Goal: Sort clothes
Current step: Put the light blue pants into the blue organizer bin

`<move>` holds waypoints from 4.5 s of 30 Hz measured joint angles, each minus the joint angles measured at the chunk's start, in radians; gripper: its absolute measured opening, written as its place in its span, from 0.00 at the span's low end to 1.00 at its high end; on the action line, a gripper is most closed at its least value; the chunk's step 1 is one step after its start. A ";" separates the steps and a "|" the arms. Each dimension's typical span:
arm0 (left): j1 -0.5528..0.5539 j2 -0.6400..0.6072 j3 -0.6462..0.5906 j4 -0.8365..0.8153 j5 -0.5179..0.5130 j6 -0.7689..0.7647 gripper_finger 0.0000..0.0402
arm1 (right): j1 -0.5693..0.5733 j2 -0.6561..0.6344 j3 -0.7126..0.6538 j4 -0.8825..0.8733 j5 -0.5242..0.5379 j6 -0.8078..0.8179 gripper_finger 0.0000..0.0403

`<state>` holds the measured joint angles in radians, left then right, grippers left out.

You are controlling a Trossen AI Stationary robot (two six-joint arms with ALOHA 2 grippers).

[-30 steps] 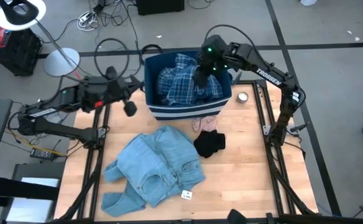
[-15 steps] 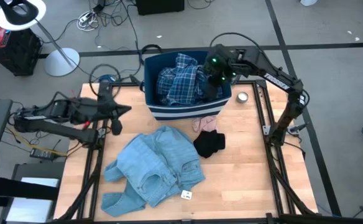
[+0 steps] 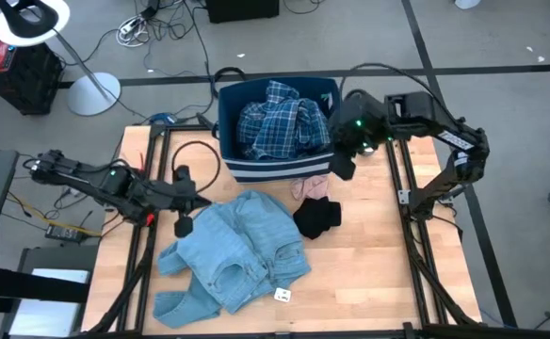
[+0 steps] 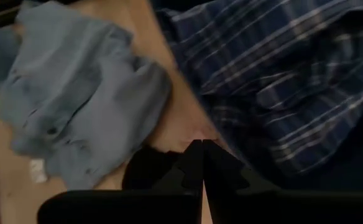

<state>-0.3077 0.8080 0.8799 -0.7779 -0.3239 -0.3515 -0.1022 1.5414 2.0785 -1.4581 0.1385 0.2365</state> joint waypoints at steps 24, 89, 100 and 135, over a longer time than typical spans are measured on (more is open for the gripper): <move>-0.002 0.115 -0.001 0.143 0.161 -0.054 0.30 | 0.344 0.004 -0.699 0.612 0.037 0.155 0.01; -0.512 0.476 0.117 -0.451 0.229 -0.621 0.30 | 0.205 0.013 -1.129 1.332 -0.037 0.102 0.51; -0.512 0.467 0.117 -0.444 0.125 -0.621 0.30 | 0.205 0.012 -1.129 1.355 -0.037 0.103 0.51; -0.698 0.460 0.177 -0.495 0.033 -1.003 0.29 | 0.206 0.011 -1.128 1.328 -0.038 0.131 0.49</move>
<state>-1.0061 1.2682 1.0571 -1.2724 -0.2905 -1.3541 0.1036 1.5524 0.9501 -0.1303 0.1005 0.3671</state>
